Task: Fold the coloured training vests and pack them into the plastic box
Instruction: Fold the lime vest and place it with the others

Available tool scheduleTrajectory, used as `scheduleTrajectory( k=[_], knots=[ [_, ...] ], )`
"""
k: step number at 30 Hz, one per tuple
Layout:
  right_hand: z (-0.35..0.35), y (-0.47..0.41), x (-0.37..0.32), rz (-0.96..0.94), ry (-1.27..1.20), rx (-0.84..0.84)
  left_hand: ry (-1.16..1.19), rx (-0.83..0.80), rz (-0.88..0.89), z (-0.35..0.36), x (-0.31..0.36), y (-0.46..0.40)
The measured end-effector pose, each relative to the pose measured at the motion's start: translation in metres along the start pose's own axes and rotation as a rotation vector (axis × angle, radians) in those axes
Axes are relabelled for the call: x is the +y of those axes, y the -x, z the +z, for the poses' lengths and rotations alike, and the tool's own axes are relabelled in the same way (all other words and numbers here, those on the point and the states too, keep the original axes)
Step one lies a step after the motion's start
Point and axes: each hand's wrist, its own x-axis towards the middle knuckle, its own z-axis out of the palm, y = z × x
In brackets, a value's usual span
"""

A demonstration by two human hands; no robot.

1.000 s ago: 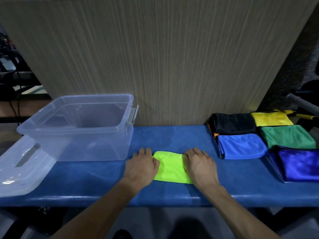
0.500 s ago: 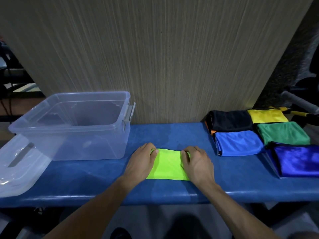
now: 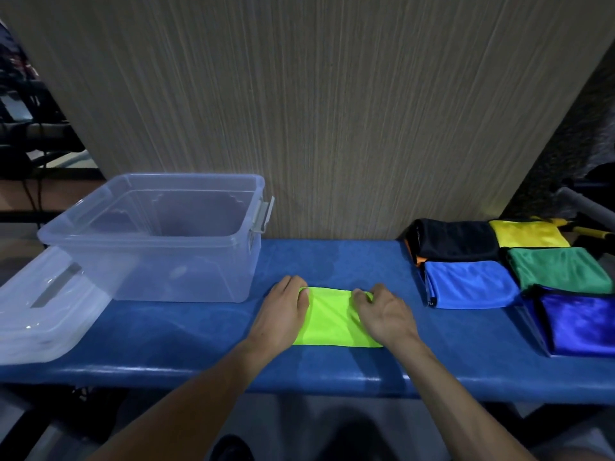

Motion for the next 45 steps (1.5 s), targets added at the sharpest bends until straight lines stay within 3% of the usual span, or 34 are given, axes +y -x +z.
scheduleTrajectory(
  k=[6,10,13,19,26,32,39,42,45],
  knots=[
    [-0.001,-0.002,-0.003,-0.009,-0.567,0.110,-0.019,-0.071,-0.021,0.001,-0.003,-0.003],
    [-0.004,-0.014,0.010,0.085,-0.820,0.095,-0.085,-0.248,0.000,-0.001,0.003,-0.009],
    [-0.020,-0.017,0.021,0.115,-0.876,0.086,-0.139,-0.425,0.032,-0.001,0.017,-0.015],
    [-0.071,-0.023,0.048,0.078,-0.822,0.106,-0.111,-0.597,0.068,0.009,0.068,-0.035],
    [-0.144,-0.049,0.098,-0.009,-0.712,0.404,0.239,-0.335,0.043,0.047,0.148,-0.087],
    [-0.156,-0.077,0.119,-0.150,-0.237,0.689,0.418,-0.133,-0.075,0.091,0.177,-0.118],
    [-0.153,-0.070,0.115,-0.153,0.264,0.608,0.323,-0.091,-0.057,0.118,0.186,-0.125],
    [-0.153,-0.052,0.111,-0.035,0.204,0.407,0.333,-0.067,-0.058,0.121,0.188,-0.128],
    [-0.142,-0.037,0.121,0.245,-0.095,0.051,0.334,-0.083,-0.066,0.126,0.189,-0.128]
  ],
)
